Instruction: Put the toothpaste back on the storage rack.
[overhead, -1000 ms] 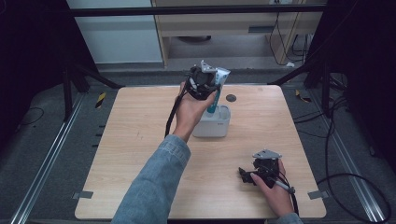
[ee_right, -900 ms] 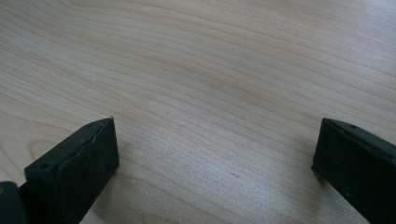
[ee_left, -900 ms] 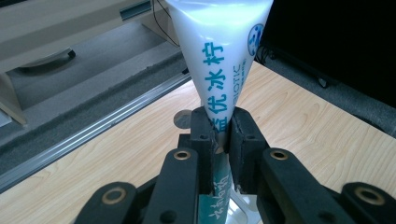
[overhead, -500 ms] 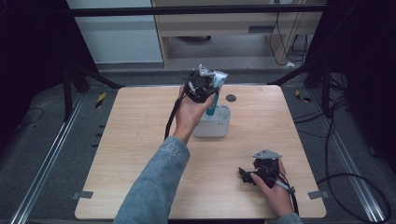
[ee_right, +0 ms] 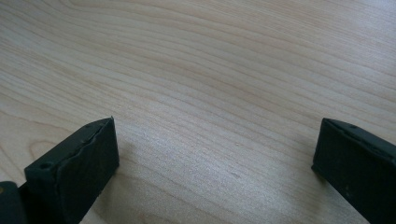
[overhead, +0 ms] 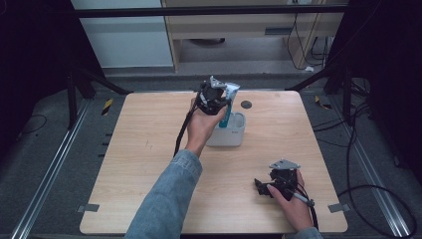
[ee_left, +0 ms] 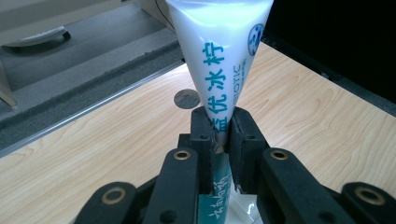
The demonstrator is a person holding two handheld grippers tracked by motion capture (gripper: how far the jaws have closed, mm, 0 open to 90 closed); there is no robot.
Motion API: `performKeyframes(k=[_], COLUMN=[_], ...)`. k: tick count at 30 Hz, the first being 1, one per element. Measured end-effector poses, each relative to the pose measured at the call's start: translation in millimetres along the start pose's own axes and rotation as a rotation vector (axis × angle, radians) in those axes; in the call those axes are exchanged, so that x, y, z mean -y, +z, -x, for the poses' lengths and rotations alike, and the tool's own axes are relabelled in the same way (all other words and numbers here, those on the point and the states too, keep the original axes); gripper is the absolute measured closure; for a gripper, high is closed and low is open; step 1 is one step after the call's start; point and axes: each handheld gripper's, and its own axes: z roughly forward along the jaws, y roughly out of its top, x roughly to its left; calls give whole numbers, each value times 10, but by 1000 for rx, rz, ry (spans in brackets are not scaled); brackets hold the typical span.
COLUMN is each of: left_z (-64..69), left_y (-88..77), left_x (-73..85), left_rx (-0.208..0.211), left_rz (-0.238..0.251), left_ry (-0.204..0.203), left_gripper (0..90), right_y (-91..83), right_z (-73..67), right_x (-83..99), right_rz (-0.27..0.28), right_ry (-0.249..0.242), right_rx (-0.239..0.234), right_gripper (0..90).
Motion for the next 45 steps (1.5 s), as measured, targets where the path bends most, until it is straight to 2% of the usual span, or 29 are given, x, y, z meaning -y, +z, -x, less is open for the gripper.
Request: performKeyframes(k=[5,17,22,28,45], left_z=[5,-16,-15,-22,-41], left_y=[40,107,131,151,234], left_x=[62,185,228,284,383], left_rx=[2,2,1,6,5], left_rz=[-12,-33,-51,-56,-89], left_ry=[2,-10,3,-9,-18], left_gripper=[808,807,807,807,806], right_y=[-6,-5,-5,-5,-5], right_z=[-10,-6,-6,-6,-8], right_x=[-4,-4,-4,-4,-4], right_rz=[-3,-1,-1,-1,0], right_ry=[18,12,12,13,15], right_rx=[-7,-6,-6,-7,-7], right_gripper=[4,4,4,4,4])
